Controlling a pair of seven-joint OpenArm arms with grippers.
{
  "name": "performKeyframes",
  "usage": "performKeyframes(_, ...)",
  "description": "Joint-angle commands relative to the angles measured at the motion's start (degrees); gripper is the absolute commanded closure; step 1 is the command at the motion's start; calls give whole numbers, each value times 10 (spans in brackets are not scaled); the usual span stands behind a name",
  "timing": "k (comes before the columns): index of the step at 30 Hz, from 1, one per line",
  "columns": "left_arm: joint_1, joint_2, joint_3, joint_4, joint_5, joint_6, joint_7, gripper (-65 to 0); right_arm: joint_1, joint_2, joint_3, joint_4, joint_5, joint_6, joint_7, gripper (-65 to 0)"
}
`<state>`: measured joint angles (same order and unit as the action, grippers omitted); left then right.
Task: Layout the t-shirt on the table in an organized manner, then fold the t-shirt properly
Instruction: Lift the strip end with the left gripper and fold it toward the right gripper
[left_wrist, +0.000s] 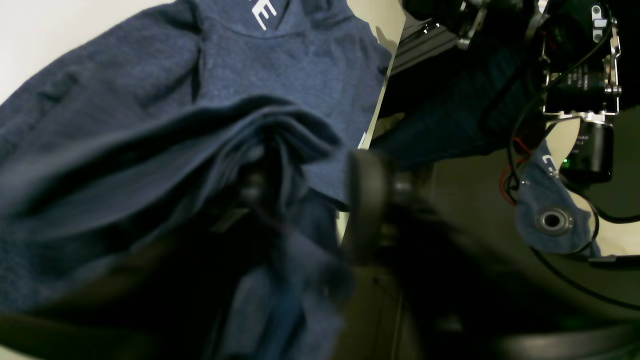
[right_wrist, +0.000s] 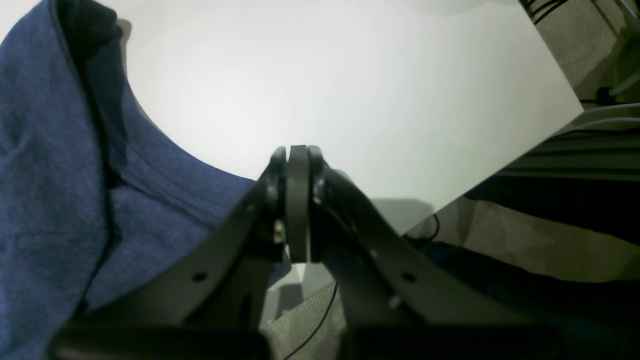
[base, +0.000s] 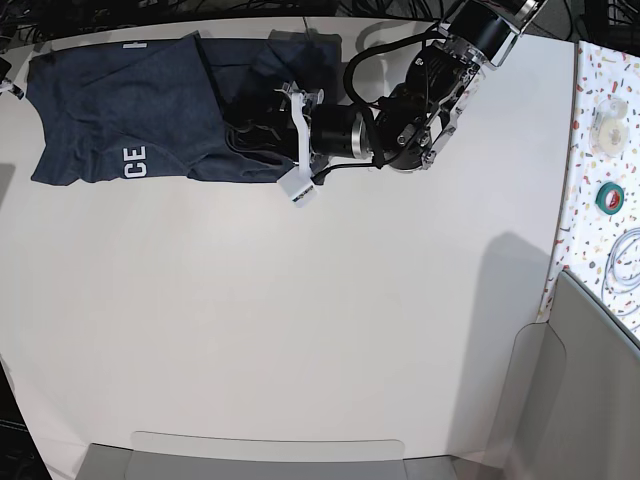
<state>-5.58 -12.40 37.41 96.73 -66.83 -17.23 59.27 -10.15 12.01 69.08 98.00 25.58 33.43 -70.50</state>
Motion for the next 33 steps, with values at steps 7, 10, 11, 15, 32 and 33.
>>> performKeyframes(7,-9,17,-2,13,-17,-7,-10,-317,9,12,2,8,5,0,11,0)
performKeyframes(10,-10,13,-11,24,-18,-7,-13,-311,11,12,2,8,4,0,11,0)
performKeyframes(11,-10,10,-22,33,-18,-7,-13,-293,13,12,2,8,4,0,11,0)
performKeyframes(15,-6,-31,-67,61,-20,-5,-10,-84,16,12,2,8,3,0,11,0)
performKeyframes(32,51,-75,-18,61,117,58,-11,0,17,11,2,7,3,0,11,0)
performKeyframes(33,43,-74,-4,61,117,58,-12,0,17,11,2,7,3,0,11,0)
